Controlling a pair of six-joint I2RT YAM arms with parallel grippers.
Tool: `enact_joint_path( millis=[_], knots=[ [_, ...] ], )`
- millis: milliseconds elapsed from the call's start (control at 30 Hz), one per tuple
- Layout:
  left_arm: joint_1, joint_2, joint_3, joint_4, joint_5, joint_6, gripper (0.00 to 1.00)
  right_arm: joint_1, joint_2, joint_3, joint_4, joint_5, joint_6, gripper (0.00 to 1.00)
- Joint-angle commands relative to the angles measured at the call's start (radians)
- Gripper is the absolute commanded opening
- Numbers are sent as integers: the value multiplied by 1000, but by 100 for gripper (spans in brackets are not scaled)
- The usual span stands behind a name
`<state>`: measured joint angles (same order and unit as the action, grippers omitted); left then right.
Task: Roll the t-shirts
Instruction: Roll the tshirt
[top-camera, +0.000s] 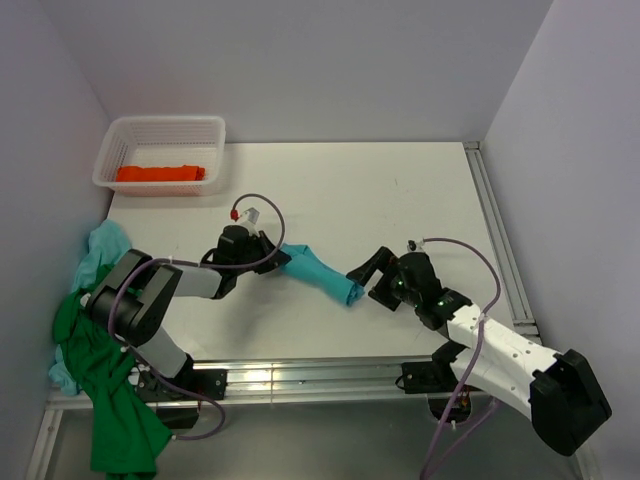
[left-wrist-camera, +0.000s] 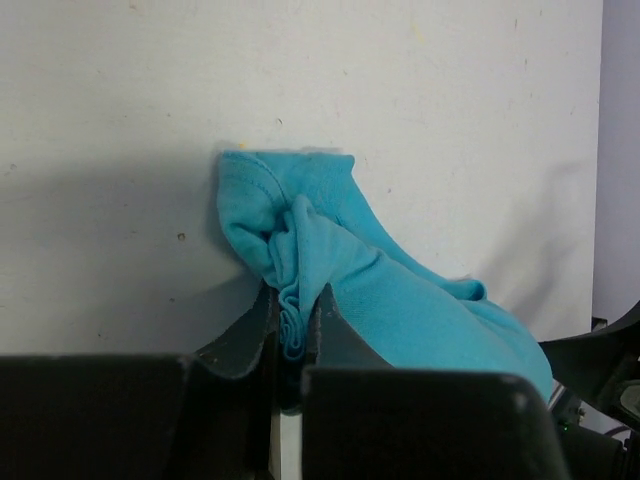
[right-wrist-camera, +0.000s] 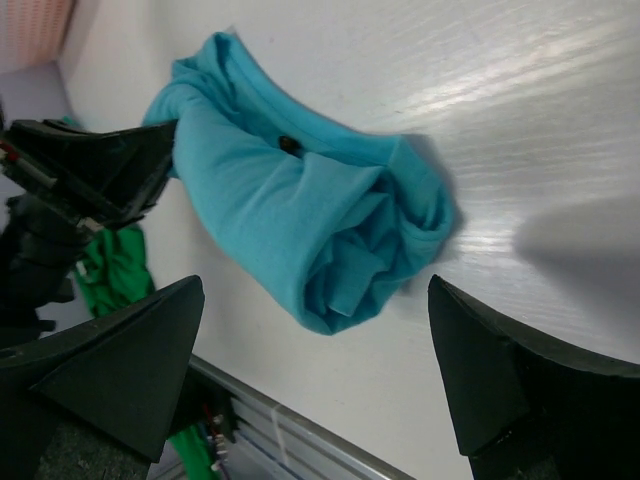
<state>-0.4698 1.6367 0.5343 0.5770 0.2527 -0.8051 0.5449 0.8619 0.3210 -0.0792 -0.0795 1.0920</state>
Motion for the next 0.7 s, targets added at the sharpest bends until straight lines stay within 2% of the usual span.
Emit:
enact_joint_path(
  millis=[0,167,400,667],
  knots=[
    [-9,-32,3,-8,-70,6,0,-8,43,-31,205,-72,68,100],
    [-13,-43,-2,-25,-76,0,0,-13,166,-48,324,-123,74,100],
    [-23,-87,4,-101,-141,18,0,-13,151,-72,282,-85,66,100],
    [-32,-83,4,-111,-144,15,0,-14,238,-86,378,-114,66,100]
  ],
)
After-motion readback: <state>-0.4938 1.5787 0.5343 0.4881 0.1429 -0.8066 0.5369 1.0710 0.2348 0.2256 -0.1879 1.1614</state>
